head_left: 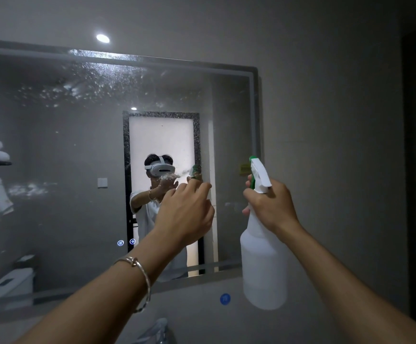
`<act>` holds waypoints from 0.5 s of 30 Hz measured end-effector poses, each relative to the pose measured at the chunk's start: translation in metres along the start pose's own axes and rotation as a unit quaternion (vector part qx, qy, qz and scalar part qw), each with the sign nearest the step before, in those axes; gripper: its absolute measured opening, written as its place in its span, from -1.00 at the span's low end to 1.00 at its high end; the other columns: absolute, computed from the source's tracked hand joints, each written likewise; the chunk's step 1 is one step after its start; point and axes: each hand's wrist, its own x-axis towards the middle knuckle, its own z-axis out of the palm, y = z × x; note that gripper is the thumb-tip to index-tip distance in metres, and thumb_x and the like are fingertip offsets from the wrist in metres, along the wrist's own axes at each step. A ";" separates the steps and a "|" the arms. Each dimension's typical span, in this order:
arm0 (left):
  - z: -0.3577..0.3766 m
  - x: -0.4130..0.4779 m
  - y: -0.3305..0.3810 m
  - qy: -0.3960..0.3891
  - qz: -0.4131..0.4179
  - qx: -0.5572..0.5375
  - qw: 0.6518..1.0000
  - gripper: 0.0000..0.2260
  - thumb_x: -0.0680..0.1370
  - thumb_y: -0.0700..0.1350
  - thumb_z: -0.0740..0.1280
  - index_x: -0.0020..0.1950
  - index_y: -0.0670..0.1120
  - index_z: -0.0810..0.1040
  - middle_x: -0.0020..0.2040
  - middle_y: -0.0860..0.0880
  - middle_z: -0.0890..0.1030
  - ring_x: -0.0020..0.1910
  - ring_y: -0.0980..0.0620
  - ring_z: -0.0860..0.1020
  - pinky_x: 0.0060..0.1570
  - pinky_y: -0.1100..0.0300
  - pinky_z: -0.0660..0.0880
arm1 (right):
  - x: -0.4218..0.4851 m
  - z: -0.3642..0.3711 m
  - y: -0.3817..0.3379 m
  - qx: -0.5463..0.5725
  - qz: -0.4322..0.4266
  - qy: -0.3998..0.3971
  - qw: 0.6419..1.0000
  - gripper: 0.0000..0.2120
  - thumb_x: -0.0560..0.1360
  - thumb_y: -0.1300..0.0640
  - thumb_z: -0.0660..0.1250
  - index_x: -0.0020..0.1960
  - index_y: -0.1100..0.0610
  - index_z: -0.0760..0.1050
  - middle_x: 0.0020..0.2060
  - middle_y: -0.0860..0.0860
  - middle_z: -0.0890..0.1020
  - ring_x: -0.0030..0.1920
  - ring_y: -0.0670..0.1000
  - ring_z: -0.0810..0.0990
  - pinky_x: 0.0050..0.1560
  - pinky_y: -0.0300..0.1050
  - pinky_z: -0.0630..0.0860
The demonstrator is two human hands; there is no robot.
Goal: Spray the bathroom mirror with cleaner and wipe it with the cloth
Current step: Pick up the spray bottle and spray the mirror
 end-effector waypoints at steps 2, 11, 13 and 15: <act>-0.001 -0.002 -0.006 -0.001 -0.004 0.003 1.000 -0.66 0.58 0.02 0.11 0.32 -0.05 0.36 0.24 -0.06 0.47 0.10 -0.03 0.49 0.04 0.09 0.43 | -0.001 0.005 -0.002 0.000 -0.004 -0.001 1.000 -0.90 0.51 0.22 0.31 -0.07 0.03 0.44 -0.22 -0.01 0.55 -0.33 0.01 0.61 -0.28 -0.20 0.54; -0.013 -0.013 -0.043 -0.008 -0.024 0.030 0.999 -0.59 0.51 0.03 0.04 0.28 -0.07 0.40 0.21 -0.07 0.50 0.06 -0.06 0.51 -0.02 0.06 0.47 | -0.006 0.038 -0.018 -0.031 -0.033 -0.001 0.999 -0.91 0.48 0.27 0.32 -0.13 0.12 0.45 -0.28 0.03 0.53 -0.33 0.05 0.58 -0.43 -0.34 0.52; -0.019 -0.015 -0.052 -0.010 -0.025 0.033 0.999 -0.60 0.51 0.03 0.05 0.29 -0.07 0.40 0.22 -0.07 0.50 0.07 -0.06 0.50 -0.01 0.06 0.46 | -0.006 0.048 -0.025 -0.023 -0.026 -0.004 0.999 -0.93 0.46 0.27 0.33 -0.06 0.23 0.48 -0.25 0.09 0.55 -0.35 0.06 0.61 -0.30 -0.07 0.63; -0.026 -0.019 -0.062 -0.010 -0.026 0.039 0.999 -0.60 0.51 0.02 0.04 0.28 -0.06 0.40 0.21 -0.07 0.50 0.06 -0.06 0.50 -0.02 0.07 0.45 | -0.006 0.059 -0.032 -0.008 -0.021 -0.007 1.000 -0.87 0.44 0.28 0.32 -0.03 0.29 0.49 -0.24 0.11 0.57 -0.40 0.05 0.63 -0.22 0.12 0.61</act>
